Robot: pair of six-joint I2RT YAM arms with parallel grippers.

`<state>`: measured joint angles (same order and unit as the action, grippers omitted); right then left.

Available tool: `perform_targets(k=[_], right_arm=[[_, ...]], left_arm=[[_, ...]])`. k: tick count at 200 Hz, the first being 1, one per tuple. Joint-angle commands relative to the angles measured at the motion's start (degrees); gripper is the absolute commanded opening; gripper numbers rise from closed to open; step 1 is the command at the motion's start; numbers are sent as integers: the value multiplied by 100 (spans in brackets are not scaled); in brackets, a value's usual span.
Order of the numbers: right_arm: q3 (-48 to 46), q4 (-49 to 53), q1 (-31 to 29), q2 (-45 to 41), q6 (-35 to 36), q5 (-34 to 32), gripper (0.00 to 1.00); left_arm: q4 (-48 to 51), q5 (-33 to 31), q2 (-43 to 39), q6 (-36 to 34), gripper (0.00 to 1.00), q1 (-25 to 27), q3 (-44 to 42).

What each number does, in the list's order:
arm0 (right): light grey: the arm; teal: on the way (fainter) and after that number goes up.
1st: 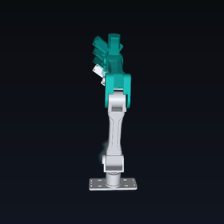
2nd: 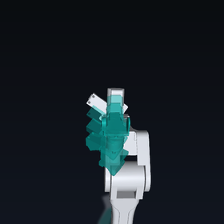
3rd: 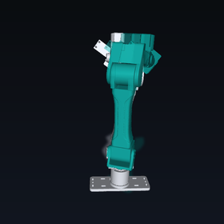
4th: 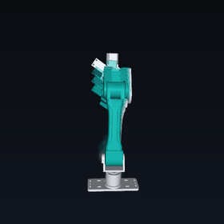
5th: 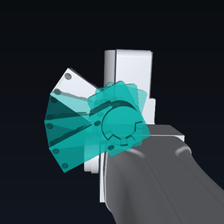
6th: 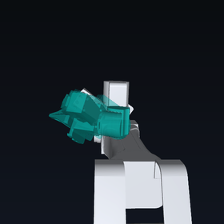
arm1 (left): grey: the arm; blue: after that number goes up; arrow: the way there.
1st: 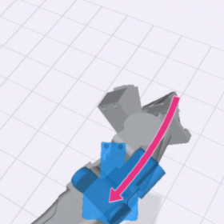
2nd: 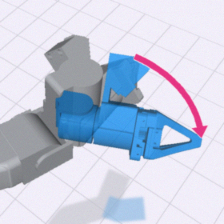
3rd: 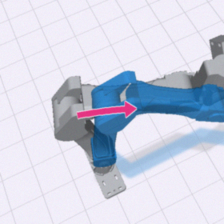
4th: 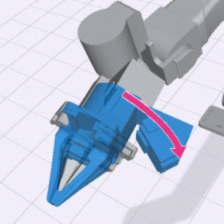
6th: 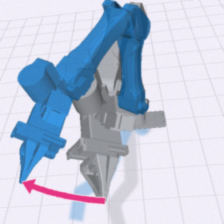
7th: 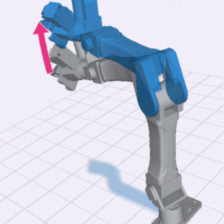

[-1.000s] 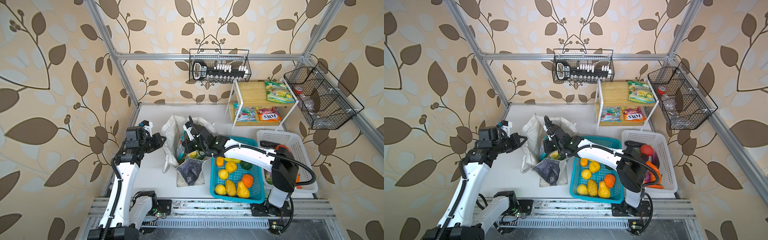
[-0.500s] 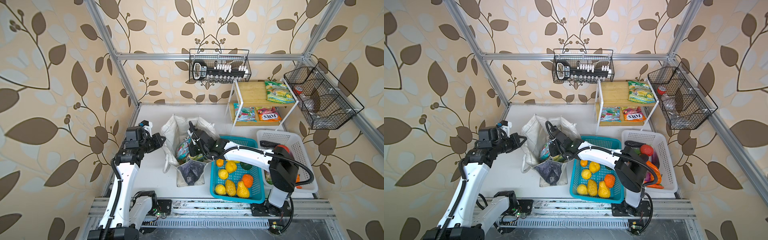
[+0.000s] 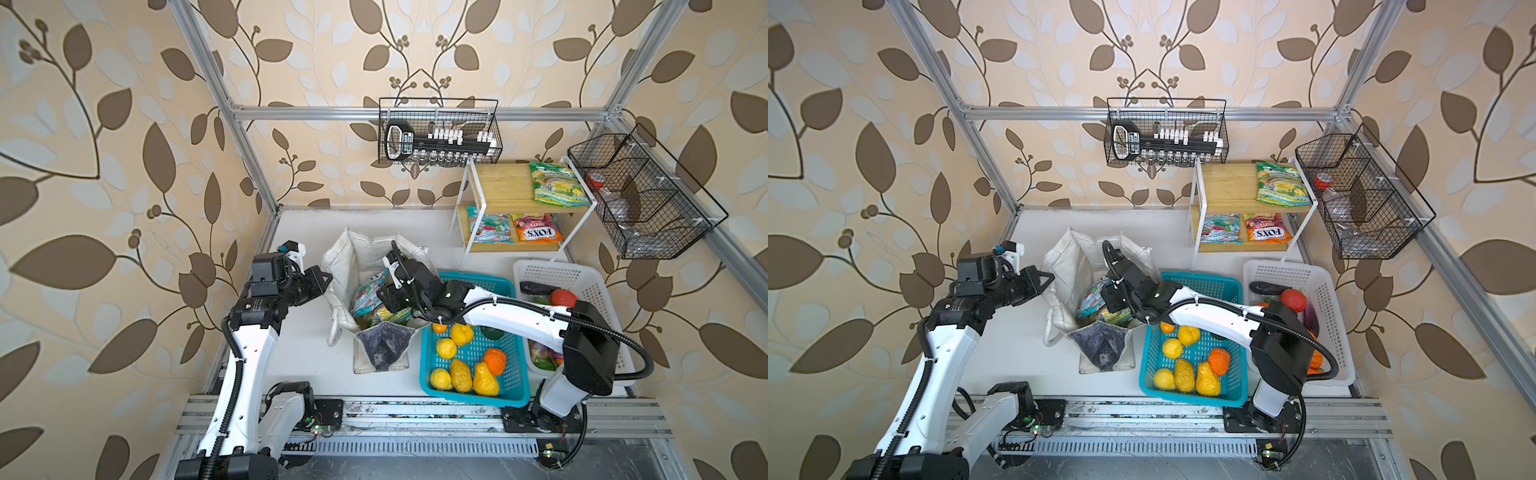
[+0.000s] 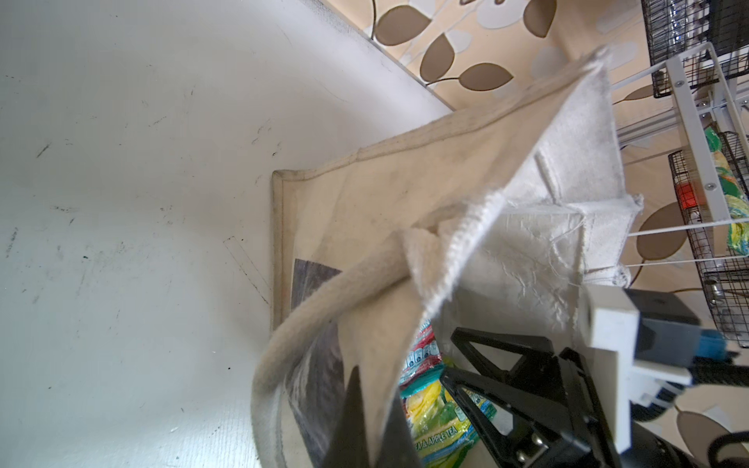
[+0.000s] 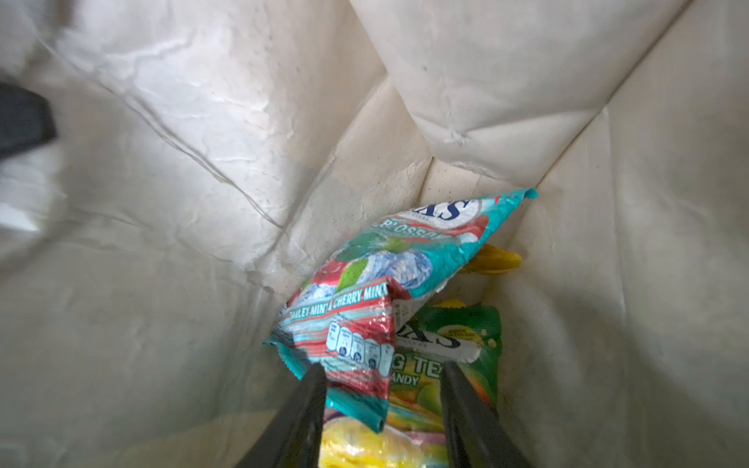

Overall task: Place the food into the grocery bag and tie it
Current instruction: 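Open the right gripper to release the teal candy bag into the tote, then raise the right gripper out of the tote and move it over the white vegetable basket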

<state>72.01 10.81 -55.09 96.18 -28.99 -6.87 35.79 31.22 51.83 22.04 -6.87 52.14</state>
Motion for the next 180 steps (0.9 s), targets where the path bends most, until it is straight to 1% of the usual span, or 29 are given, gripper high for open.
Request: perform_targets(k=[1,17,30,41,44,51,53,54,57,69,79,88,105,142,161,180], right_arm=[[12,15,-27,-186,-14,-240,52],[19,115,-32,-255,-43,-399,54],[-9,125,-50,-344,-24,-587,59],[-20,107,-92,-481,51,-735,66],[-14,120,-116,-508,71,-800,76],[-33,123,-163,-649,114,-992,82],[-43,117,-176,-692,133,-1031,93],[-49,111,-186,-712,150,-1046,97],[-54,77,-205,-778,203,-1117,100],[-239,-49,-254,-1037,397,-1338,100],[-304,-30,-274,-1255,315,-1757,100],[-364,30,-271,-1433,319,-1945,100],[-494,115,-274,-1806,635,-2328,100],[-1111,-24,-264,-2684,1000,-2388,100],[-1379,59,-227,-3084,1053,-2462,100],[-1596,234,-164,-3486,960,-2763,100]], left_arm=[[-160,227,-24,-31,0,-73,22],[-152,191,-57,-30,0,-70,19],[-151,191,-81,-33,0,-74,22],[-159,161,-94,-33,0,-75,11],[-160,157,-95,-34,0,-73,15],[-152,160,-77,-39,0,-74,22],[-151,162,-73,-37,0,-72,22],[-147,163,-70,-44,0,-70,23],[-143,165,-72,-42,0,-72,32],[-141,160,-77,-44,0,-73,34],[-143,139,-73,-41,0,-76,24],[-134,144,-70,-43,0,-77,33],[-151,191,-68,-33,0,-71,33],[-156,270,-63,-7,0,-74,36],[-169,235,-121,-16,0,-70,33],[-169,243,-143,-18,0,-72,34]])
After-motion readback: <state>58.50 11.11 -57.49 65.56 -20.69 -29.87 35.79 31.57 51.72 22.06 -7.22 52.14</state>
